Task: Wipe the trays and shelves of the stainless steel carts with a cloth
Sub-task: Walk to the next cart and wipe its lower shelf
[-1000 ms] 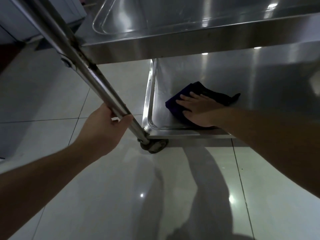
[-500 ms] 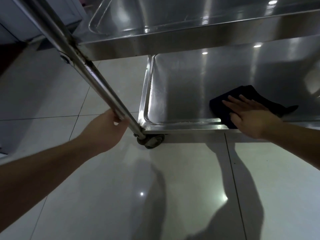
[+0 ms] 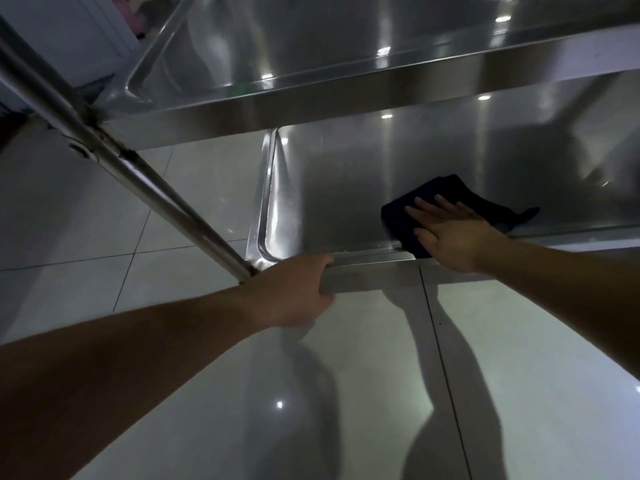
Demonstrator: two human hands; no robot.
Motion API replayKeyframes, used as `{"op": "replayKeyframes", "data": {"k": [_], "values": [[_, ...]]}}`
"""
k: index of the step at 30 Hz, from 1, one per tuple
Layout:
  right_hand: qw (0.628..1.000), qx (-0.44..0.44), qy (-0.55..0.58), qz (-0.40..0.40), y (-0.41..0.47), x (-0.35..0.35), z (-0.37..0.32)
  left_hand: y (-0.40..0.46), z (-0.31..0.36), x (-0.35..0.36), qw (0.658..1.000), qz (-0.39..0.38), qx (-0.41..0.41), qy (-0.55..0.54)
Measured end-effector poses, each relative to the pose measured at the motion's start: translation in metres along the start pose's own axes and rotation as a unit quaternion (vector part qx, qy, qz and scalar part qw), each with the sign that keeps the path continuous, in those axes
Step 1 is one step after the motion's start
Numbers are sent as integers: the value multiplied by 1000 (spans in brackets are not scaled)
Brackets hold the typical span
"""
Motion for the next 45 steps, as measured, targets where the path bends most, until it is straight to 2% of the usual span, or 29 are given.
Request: {"op": "replayKeyframes", "data": {"k": [10,19,23,28,30,34,39,41,45], "values": [[999,-21,4,34,-3,0,4,94,80,32,995,97,14,-15],[999,-8,18,46,-16,-1,34,127,102,32,990,120,-64,27],[997,41,12,66,-40,-6,96,140,102,45,991,107,-48,62],[976,186,23,107,-79,-13,209,138,100,53,983,151,-43,99],[967,224,32,114,-88,-12,232,140,101,54,980,160,-43,108],[967,220,43,123,-86,-6,195,142,100,58,977,170,-44,119],[993,68,23,95,-63,14,77,143,98,59,978,171,-46,108],[995,38,10,88,-53,21,47,143,97,60,979,171,-47,102],[992,15,-19,124,-54,24,48,143,96,61,978,171,-49,108]]}}
Point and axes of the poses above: each hand's wrist, its own y-axis towards the middle knuckle, its own x-axis out of the palm, z = x × y, the point moved 6 cm from there along y, towards the middle knuckle, and after that the axes turned 8 degrees about -z, right-handed, at the moved point
